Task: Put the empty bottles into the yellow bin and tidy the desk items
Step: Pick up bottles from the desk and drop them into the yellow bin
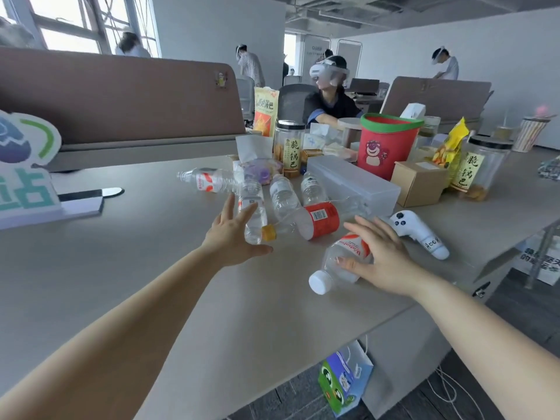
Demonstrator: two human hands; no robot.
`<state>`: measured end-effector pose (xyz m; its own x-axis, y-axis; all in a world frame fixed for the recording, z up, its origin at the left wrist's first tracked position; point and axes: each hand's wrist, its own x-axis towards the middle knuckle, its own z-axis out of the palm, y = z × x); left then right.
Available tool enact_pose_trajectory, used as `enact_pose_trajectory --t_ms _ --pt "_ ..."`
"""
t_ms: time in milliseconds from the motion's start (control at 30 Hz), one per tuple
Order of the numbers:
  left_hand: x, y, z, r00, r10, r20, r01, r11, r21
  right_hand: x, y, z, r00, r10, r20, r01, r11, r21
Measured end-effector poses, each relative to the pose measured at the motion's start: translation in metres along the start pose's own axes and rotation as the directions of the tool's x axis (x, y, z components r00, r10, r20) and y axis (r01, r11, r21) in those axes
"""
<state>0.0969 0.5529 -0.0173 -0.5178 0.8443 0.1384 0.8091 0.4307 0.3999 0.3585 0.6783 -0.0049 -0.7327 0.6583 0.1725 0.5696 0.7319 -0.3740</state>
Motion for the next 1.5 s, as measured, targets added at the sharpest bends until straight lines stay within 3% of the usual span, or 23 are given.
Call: enact_pose_trajectory --t_ms 167,400,600,800,967,1167,1367,1500 --pt "0.013 -0.004 0.008 0.998 0.034 0.044 -0.032 0.998 -0.047 0.003 0.01 0.005 0.998 -0.015 0.066 0.012 0.999 0.044" --pt "0.0 -0.001 0.012 0.991 0.033 -0.126 -0.054 0.985 -0.166 -0.005 0.005 -0.002 0.981 0.012 0.192 -0.012 1.0 0.001" --pt "-0.039 -0.018 0.001 0.97 -0.049 -0.24 -0.001 0.979 -0.204 -0.011 -0.012 -0.003 0.991 -0.039 0.132 0.064 0.978 -0.198" --pt "-0.106 -0.051 -0.038 0.95 -0.102 -0.294 0.032 0.972 -0.233 -0.02 -0.057 0.011 0.971 -0.209 0.119 0.23 0.951 -0.208" --pt "-0.177 -0.081 -0.086 0.902 -0.126 -0.413 0.05 0.981 -0.189 -0.025 -0.121 0.035 0.921 -0.389 0.004 0.389 0.92 -0.052" --pt "-0.283 -0.128 -0.15 0.808 -0.212 -0.55 0.147 0.976 -0.16 -0.038 -0.233 0.061 0.831 -0.548 -0.094 0.553 0.799 0.237" --pt "-0.409 -0.18 -0.215 0.691 -0.296 -0.66 0.304 0.947 -0.107 -0.066 -0.375 0.098 0.724 -0.687 -0.058 0.636 0.632 0.442" --pt "-0.49 -0.212 -0.25 0.609 -0.378 -0.697 0.44 0.892 -0.099 -0.099 -0.47 0.123 0.633 -0.774 -0.016 0.613 0.488 0.621"
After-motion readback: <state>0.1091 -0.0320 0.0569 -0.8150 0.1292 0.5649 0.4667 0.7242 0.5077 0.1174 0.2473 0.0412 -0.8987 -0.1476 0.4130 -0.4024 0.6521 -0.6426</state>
